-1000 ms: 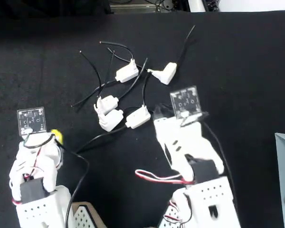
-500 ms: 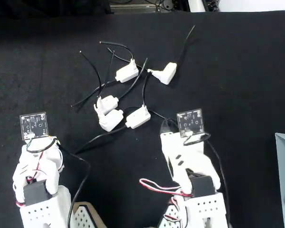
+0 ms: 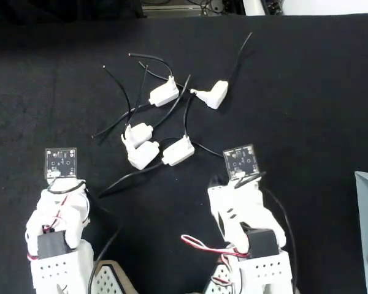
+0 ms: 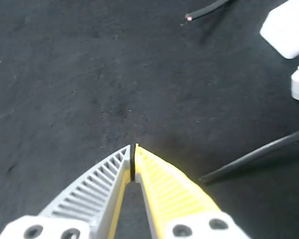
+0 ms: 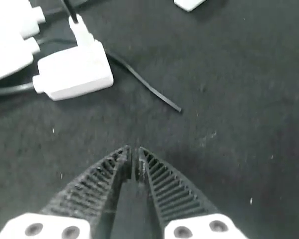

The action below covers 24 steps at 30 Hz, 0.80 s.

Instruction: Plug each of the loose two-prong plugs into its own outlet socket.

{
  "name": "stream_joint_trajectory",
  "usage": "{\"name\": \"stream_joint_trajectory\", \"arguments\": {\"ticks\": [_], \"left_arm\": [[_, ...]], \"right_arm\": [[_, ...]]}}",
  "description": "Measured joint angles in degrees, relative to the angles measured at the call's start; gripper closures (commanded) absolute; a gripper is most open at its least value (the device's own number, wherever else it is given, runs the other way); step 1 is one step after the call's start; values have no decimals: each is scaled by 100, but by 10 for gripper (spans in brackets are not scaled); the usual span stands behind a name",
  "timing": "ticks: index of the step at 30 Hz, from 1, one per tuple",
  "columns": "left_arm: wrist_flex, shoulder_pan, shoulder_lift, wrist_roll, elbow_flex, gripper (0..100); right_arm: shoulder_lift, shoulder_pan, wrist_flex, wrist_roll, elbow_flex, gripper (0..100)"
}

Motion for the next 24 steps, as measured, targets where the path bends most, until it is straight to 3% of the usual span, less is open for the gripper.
{"name": "stream_joint_trajectory", "arguments": {"ticks": [7,24], "left_arm": [[0,79,0,0,0,970],[193,114,0,0,0,970]], "right_arm": [[0,0,1046,9,0,986],[0,0,1125,9,0,986]]}}
